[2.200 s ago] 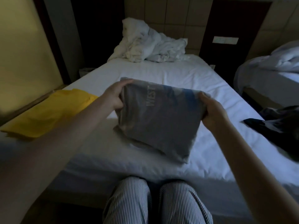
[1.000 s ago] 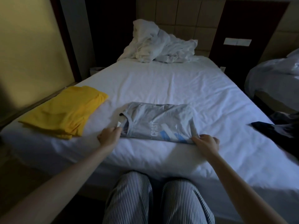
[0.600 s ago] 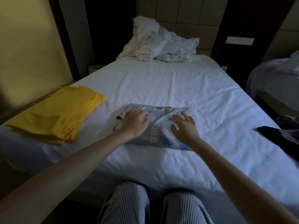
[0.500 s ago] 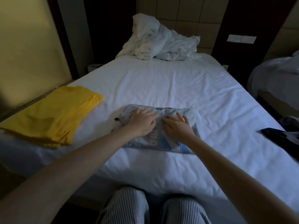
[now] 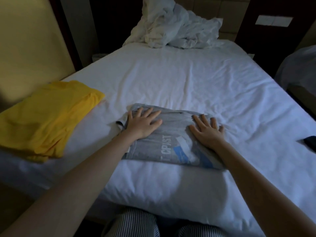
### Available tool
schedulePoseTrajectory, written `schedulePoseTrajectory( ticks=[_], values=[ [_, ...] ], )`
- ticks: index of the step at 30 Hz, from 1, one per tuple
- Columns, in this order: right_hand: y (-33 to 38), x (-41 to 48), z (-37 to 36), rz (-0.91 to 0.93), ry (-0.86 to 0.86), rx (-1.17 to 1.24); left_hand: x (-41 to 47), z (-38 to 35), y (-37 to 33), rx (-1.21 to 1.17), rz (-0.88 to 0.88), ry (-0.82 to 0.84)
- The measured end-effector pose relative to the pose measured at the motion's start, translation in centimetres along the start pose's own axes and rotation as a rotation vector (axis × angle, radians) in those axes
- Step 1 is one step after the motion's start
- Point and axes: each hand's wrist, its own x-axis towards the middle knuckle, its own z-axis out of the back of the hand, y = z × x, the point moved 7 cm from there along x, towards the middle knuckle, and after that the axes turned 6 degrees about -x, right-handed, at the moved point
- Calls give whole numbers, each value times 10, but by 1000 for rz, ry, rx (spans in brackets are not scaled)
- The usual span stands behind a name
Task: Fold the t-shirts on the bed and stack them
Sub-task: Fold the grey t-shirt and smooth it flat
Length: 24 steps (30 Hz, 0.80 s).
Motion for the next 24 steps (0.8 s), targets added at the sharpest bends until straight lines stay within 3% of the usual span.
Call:
schedulePoseTrajectory(
  ticks=[2,5,8,11,15,20,24],
  values=[
    [4,3,10,12,34,-66,-7,3,-5,-8,-7,9],
    [20,10,41,51,-67,-127,-31,14,-1,-62,20,-54],
    [58,25,61,253,-200,-79,-68,32,34,-122,281,-271],
    [85,41,52,325,-100,-23,-86,31,57,-299,469,-259],
    [85,38,21,318,0,-77,-79,24,37,-436,383,-222],
    [83,23,26,286,-52,-153,-64,18,32,-322,216,-217],
    [80,5,22,191,139,-32,-44,47,35,-76,16,-192]
  ],
)
